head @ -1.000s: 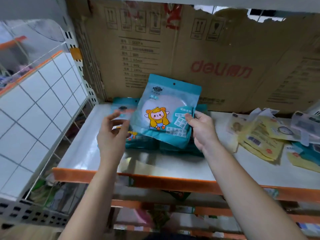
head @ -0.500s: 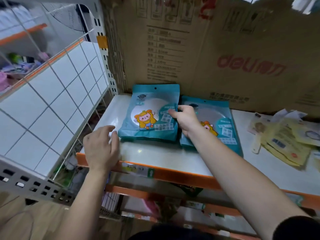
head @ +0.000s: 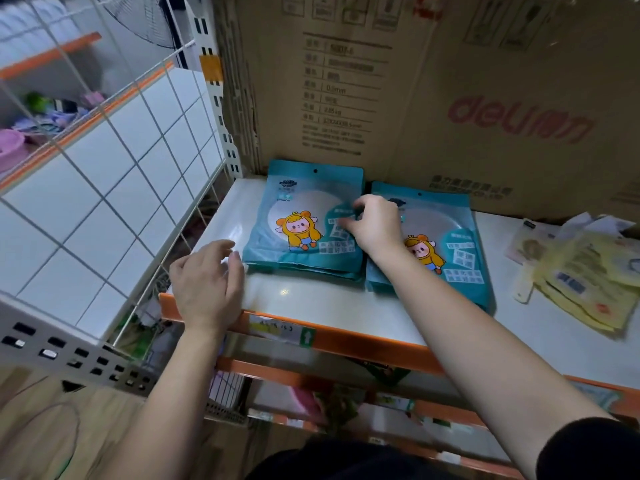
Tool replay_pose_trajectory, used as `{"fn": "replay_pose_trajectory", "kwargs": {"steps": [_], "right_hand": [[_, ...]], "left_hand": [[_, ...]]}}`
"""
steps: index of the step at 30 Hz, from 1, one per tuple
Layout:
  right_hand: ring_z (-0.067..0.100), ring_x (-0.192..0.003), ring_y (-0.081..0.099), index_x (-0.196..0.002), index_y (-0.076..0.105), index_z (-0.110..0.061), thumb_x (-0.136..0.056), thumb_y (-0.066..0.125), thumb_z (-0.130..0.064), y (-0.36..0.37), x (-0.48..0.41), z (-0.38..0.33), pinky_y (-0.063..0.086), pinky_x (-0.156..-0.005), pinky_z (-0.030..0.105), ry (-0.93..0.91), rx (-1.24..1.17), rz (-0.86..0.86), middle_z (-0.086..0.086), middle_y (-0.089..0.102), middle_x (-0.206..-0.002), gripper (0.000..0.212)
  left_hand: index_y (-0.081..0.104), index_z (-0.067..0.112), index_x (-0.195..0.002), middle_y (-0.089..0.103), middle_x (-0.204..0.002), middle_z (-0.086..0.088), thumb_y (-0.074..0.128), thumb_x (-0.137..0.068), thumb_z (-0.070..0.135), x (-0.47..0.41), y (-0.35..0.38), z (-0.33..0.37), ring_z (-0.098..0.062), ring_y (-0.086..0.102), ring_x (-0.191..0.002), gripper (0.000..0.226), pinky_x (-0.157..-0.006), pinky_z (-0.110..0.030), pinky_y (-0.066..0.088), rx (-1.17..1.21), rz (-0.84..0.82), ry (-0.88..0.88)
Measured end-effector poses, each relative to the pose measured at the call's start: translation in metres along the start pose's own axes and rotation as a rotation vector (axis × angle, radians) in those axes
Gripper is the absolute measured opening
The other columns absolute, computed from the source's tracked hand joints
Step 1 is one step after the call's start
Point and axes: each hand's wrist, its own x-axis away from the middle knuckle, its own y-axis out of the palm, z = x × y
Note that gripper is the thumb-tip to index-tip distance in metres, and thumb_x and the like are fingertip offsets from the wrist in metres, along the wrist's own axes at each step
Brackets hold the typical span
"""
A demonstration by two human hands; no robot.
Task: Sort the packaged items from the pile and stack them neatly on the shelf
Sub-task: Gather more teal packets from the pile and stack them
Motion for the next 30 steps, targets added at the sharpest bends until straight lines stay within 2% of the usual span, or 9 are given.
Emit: {"fn": "replay_pose_trajectory", "kwargs": {"steps": [7, 9, 12, 14, 16, 19, 22, 27, 30], "right_hand": [[0.019, -0.095, 0.065, -0.105, 0.074, -0.011, -0.084, 0.073, -0.026, -0.018, 0.003, 0.005, 0.05, -0.078, 0.027, 0.063, -0.104, -0.036, 0.005, 0.072, -0.103, 0.026], [0.019, -0.084, 0.069, -0.095, 0.076, -0.014, -0.085, 0.069, -0.021, -0.03, 0.007, 0.012, 0.057, -0.08, 0.034, 0.097, -0.234, -0.028, 0.003, 0.074, -0.088, 0.014], [0.022, -0.073, 0.072, -0.092, 0.072, -0.018, -0.086, 0.062, -0.014, -0.051, 0.019, 0.027, 0.061, -0.069, 0.044, 0.16, -0.452, 0.0, 0.003, 0.073, -0.078, 0.012], [0.022, -0.08, 0.071, -0.094, 0.071, -0.02, -0.086, 0.061, -0.013, -0.066, 0.029, 0.043, 0.06, -0.068, 0.04, 0.147, -0.469, 0.066, 0.0, 0.073, -0.083, 0.015], [0.015, -0.087, 0.069, -0.095, 0.071, -0.024, -0.085, 0.062, -0.014, -0.082, 0.04, 0.064, 0.059, -0.079, 0.038, 0.127, -0.43, 0.136, -0.006, 0.072, -0.089, 0.017], [0.009, -0.09, 0.065, -0.107, 0.071, -0.016, -0.089, 0.063, -0.012, -0.112, 0.062, 0.101, 0.056, -0.086, 0.031, 0.187, -0.395, 0.216, -0.004, 0.07, -0.097, 0.02], [-0.002, -0.083, 0.06, -0.107, 0.071, -0.014, -0.091, 0.063, -0.012, -0.145, 0.089, 0.142, 0.049, -0.077, 0.018, 0.249, -0.377, 0.306, -0.006, 0.067, -0.094, 0.018], [-0.003, -0.076, 0.06, -0.101, 0.072, -0.017, -0.091, 0.065, -0.02, -0.2, 0.134, 0.214, 0.044, -0.067, 0.012, 0.363, -0.329, 0.438, -0.01, 0.067, -0.086, 0.012], [-0.005, -0.074, 0.059, -0.103, 0.071, -0.016, -0.093, 0.063, -0.019, -0.238, 0.158, 0.252, 0.047, -0.069, 0.014, 0.374, -0.275, 0.484, -0.011, 0.065, -0.086, 0.013]], "left_hand": [[0.064, 0.015, -0.115, 0.067, -0.114, -0.004, 0.035, -0.093, 0.04, -0.004, -0.001, 0.004, -0.027, 0.062, -0.106, 0.044, -0.094, -0.041, 0.031, 0.004, -0.066, -0.004], [0.063, 0.013, -0.118, 0.065, -0.118, -0.007, 0.036, -0.094, 0.039, -0.006, -0.002, 0.01, -0.03, 0.058, -0.111, 0.044, -0.093, -0.043, 0.032, 0.021, -0.075, 0.025], [0.062, 0.012, -0.119, 0.063, -0.116, -0.01, 0.038, -0.094, 0.037, -0.011, -0.001, 0.037, -0.032, 0.056, -0.109, 0.042, -0.088, -0.044, 0.035, 0.024, -0.082, 0.123], [0.061, 0.012, -0.118, 0.063, -0.115, -0.011, 0.04, -0.095, 0.035, -0.015, 0.005, 0.064, -0.034, 0.056, -0.105, 0.039, -0.085, -0.044, 0.036, 0.016, -0.107, 0.206], [0.062, 0.011, -0.117, 0.063, -0.114, -0.012, 0.04, -0.095, 0.036, -0.017, 0.015, 0.097, -0.035, 0.057, -0.102, 0.04, -0.082, -0.044, 0.038, 0.025, -0.137, 0.295], [0.061, 0.011, -0.118, 0.063, -0.114, -0.011, 0.04, -0.096, 0.036, -0.01, 0.036, 0.149, -0.035, 0.057, -0.103, 0.04, -0.085, -0.046, 0.04, 0.071, -0.181, 0.437], [0.06, 0.014, -0.12, 0.061, -0.119, -0.008, 0.038, -0.097, 0.04, 0.007, 0.057, 0.204, -0.031, 0.057, -0.106, 0.041, -0.091, -0.047, 0.039, 0.122, -0.264, 0.545], [0.062, 0.013, -0.115, 0.063, -0.113, -0.008, 0.037, -0.096, 0.04, 0.052, 0.082, 0.292, -0.035, 0.06, -0.094, 0.041, -0.085, -0.045, 0.04, 0.195, -0.347, 0.712], [0.061, 0.016, -0.115, 0.062, -0.115, -0.006, 0.034, -0.097, 0.043, 0.086, 0.093, 0.342, -0.033, 0.059, -0.099, 0.042, -0.088, -0.045, 0.039, 0.216, -0.408, 0.783]]}}
